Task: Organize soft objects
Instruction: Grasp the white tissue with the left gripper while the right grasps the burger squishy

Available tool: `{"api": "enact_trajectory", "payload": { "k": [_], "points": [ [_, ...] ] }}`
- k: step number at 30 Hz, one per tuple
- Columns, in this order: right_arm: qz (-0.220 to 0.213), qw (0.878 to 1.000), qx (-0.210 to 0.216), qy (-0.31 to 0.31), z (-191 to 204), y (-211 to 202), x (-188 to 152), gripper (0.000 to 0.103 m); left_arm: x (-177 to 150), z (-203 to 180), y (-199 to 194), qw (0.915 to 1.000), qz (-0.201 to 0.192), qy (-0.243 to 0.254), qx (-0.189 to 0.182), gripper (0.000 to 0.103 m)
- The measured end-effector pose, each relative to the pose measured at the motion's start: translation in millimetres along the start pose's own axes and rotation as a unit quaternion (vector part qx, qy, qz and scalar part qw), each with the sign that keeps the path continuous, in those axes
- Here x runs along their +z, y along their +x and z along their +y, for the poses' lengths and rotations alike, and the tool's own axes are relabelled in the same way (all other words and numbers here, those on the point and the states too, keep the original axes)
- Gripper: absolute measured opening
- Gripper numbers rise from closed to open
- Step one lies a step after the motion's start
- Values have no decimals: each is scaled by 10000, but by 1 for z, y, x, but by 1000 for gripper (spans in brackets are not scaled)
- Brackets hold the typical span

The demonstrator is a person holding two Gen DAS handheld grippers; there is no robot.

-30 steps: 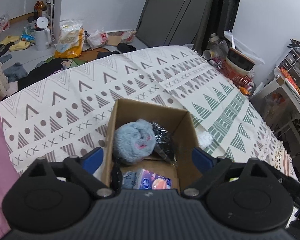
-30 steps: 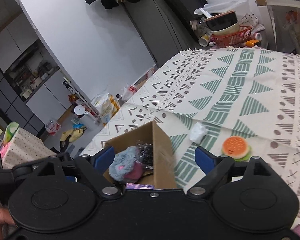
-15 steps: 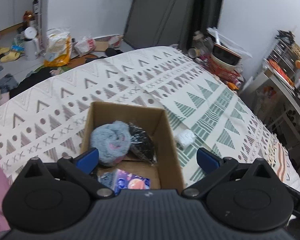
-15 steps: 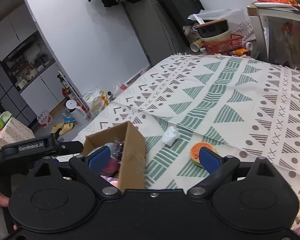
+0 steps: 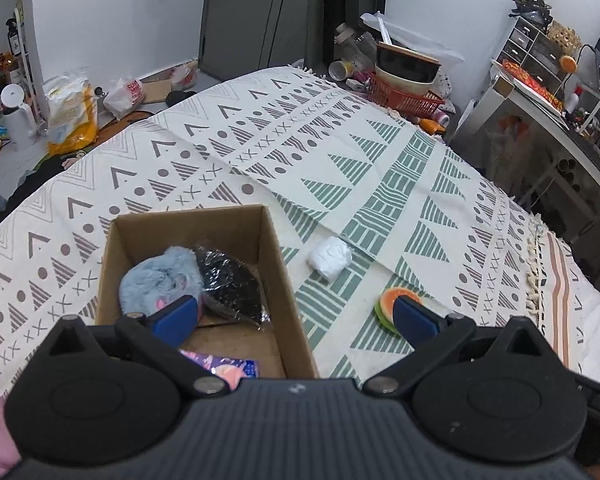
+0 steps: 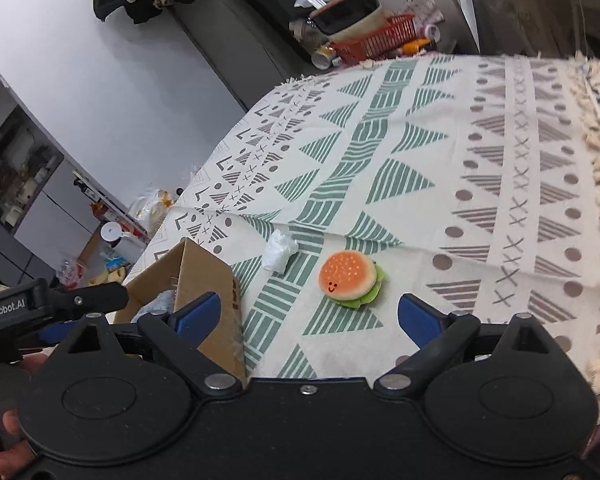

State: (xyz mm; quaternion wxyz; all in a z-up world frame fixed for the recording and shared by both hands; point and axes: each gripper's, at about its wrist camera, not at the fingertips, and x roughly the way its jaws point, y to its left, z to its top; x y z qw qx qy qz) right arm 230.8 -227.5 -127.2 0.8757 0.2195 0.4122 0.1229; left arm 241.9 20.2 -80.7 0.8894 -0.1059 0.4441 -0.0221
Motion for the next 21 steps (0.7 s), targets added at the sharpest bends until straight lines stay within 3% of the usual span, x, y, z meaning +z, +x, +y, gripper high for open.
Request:
{"api": "enact_trajectory", "payload": {
  "k": [6, 13, 21],
  "points": [
    [95, 9995, -7, 292, -10, 18, 3, 87, 7, -21, 11, 9991, -155, 397, 59, 102],
    [214, 9983, -15, 540, -24, 38, 4, 81, 12, -41, 41, 9979, -33, 643, 119, 99],
    [415, 9916, -160, 1213, -41, 63, 4, 73, 19, -52, 78, 9964, 307, 754, 252, 73]
  ]
}}
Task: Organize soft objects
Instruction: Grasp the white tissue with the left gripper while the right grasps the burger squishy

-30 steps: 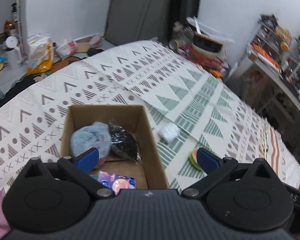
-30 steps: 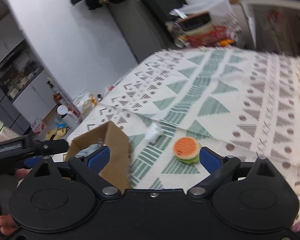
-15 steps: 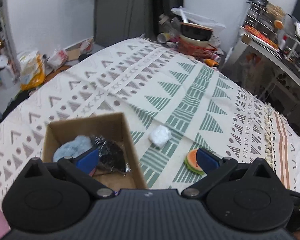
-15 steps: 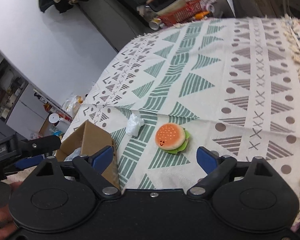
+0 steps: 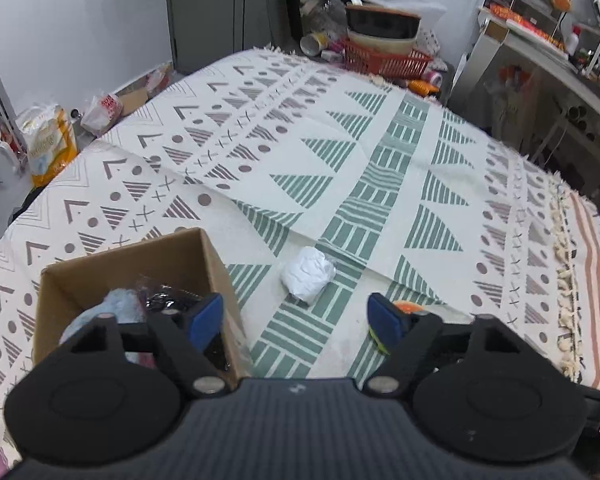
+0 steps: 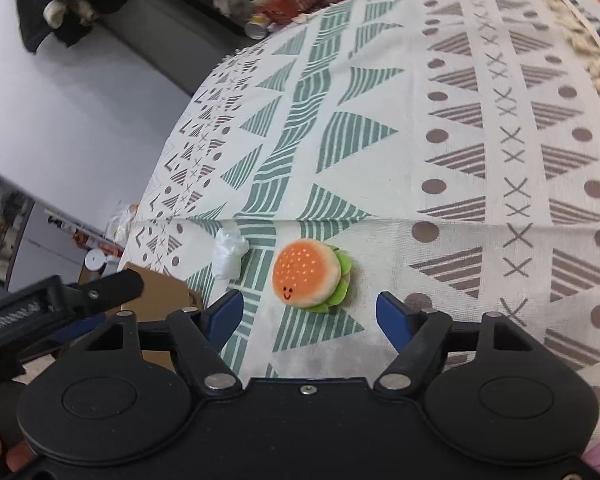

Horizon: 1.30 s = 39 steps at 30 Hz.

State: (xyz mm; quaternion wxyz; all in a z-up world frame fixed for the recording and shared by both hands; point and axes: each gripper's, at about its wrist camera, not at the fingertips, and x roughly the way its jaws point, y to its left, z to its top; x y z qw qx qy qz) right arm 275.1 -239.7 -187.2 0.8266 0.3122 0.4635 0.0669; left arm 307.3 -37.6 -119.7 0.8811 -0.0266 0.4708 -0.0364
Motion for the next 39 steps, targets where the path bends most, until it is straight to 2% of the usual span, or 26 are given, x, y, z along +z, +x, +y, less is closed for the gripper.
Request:
{"api": "enact_trajectory", "payload": {
  "k": [7, 11, 16, 17, 21, 27, 34, 36, 39],
  "points": [
    [150, 9994, -37, 322, -4, 22, 2, 65, 5, -7, 31, 9991, 328, 244, 137, 63],
    [310, 9984, -112, 464, -9, 34, 4, 51, 7, -10, 46, 9979, 522, 342, 186, 55],
    [435, 9983, -25, 388, -6, 42, 3, 39, 10, -18, 66, 9955, 731, 577, 201, 55],
    [469, 9982, -14, 367, -6, 45, 2, 33, 10, -20, 69, 9952, 715, 617, 243, 53],
    [415, 9984, 53, 385, -7, 44, 2, 25, 16, -23, 75, 9960, 618, 611, 211, 53],
    [285, 9988, 44, 401, -7, 39, 5, 23, 20, -32, 97, 9924, 760, 874, 406, 53],
    [141, 9994, 26, 319, -5, 35, 10, 23, 19, -35, 120, 9895, 873, 931, 675, 53],
    [110, 9995, 2, 306, -6, 34, 10, 23, 19, -34, 124, 9903, 887, 851, 650, 47],
    [46, 9995, -24, 300, -6, 31, 12, 22, 20, -33, 124, 9921, 794, 689, 692, 45]
  ]
}}
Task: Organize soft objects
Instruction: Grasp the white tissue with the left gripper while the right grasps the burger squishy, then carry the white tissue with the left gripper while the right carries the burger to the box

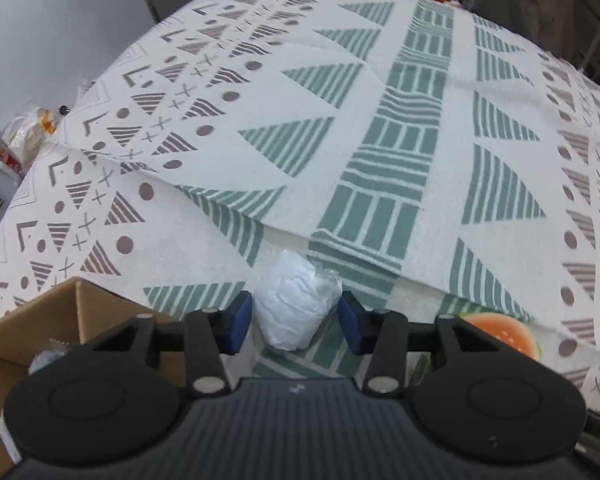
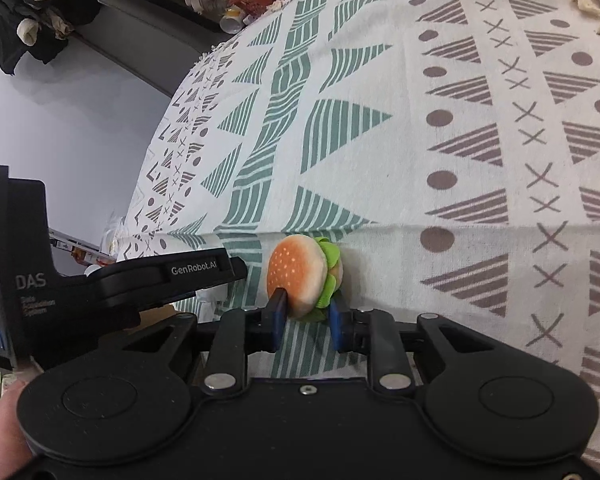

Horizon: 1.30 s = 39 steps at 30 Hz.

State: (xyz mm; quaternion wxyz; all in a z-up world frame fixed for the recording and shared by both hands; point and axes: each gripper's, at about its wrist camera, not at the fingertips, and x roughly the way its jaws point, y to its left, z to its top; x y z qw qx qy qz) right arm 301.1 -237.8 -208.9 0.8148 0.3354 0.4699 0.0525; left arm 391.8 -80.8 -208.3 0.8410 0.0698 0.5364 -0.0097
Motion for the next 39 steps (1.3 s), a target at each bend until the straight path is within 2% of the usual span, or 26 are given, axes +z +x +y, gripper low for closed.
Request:
{"api": "enact_trajectory", "payload": {
  "k": [5, 19, 39],
  "points": [
    [-93, 9999, 24, -32, 2, -5, 2, 22, -4, 0, -22, 9994, -310, -102, 101, 45],
    [-546, 9979, 121, -339, 14, -38, -1, 22, -26, 3, -95, 9956, -873, -330, -119, 45],
    [-1313, 9858, 369, -979, 41, -96, -7, 20, -64, 64, -186, 9832, -1611, -838, -171, 45]
  ]
}}
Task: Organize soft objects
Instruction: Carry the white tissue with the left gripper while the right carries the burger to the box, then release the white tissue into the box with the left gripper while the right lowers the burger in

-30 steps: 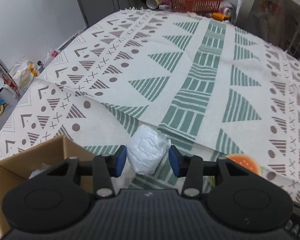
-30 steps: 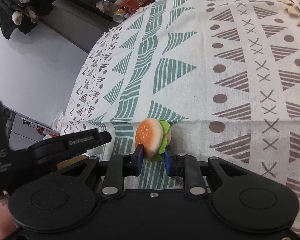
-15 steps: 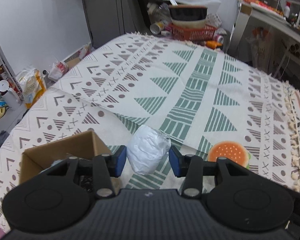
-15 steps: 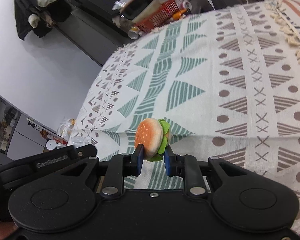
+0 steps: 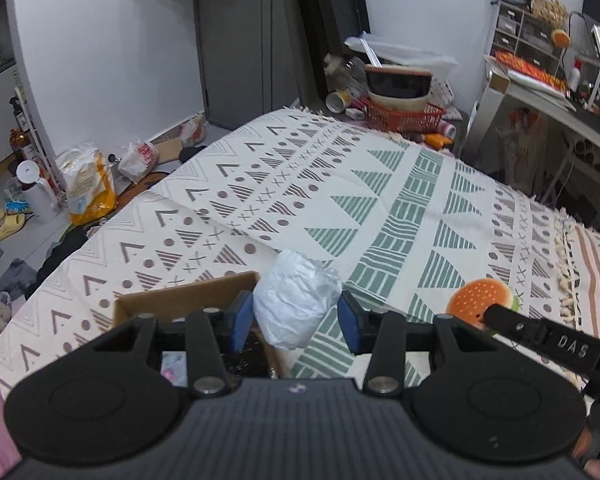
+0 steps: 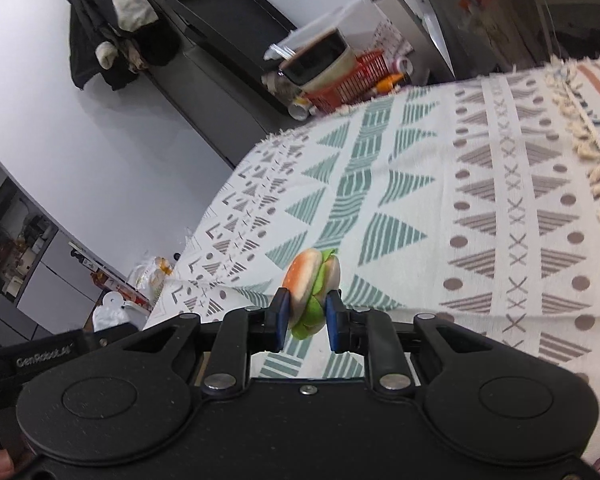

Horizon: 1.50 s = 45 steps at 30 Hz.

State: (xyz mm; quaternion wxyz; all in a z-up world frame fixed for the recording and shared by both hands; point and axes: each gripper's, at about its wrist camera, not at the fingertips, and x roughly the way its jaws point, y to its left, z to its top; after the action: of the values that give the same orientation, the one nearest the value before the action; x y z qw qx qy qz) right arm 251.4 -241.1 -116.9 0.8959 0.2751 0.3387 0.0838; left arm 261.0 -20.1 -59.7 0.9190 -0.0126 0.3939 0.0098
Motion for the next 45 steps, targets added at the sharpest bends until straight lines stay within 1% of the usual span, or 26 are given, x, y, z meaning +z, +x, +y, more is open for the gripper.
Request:
{"api": "enact_trajectory", "payload": {
  "k": [6, 13, 19, 24, 32, 36, 38, 39, 42, 45],
  "points": [
    [-144, 9997, 161, -152, 11, -13, 1, 18, -8, 18, -17, 9998, -88, -182, -34, 45],
    [-135, 9986, 353, -366, 28, -18, -5, 17, -19, 37, -25, 9992, -59, -392, -104, 45],
    [-188, 9970, 523, -535, 42, -18, -8, 17, -28, 49, -25, 9988, 69, -466, -141, 45],
    [-164, 9959, 559, -696, 54, -14, -13, 17, -35, 61, -17, 9977, 242, -579, -238, 45],
    [17, 9938, 655, -903, 72, -6, -27, 17, -45, 79, 9, 9944, 512, -879, -283, 45],
    [206, 9914, 825, -990, 85, 2, -38, 17, -45, 92, 15, 9910, 541, -1161, -384, 51],
    [276, 9901, 891, -1045, 91, 5, -42, 17, -44, 101, 15, 9892, 532, -1295, -431, 57],
    [309, 9894, 926, -1071, 94, 7, -44, 17, -43, 104, 14, 9892, 492, -1316, -415, 58],
    [395, 9874, 980, -1179, 101, 9, -49, 17, -40, 116, 9, 9896, 400, -1346, -307, 58],
    [506, 9855, 982, -1288, 108, 11, -56, 17, -39, 125, 7, 9885, 389, -1430, -286, 58]
  ]
}}
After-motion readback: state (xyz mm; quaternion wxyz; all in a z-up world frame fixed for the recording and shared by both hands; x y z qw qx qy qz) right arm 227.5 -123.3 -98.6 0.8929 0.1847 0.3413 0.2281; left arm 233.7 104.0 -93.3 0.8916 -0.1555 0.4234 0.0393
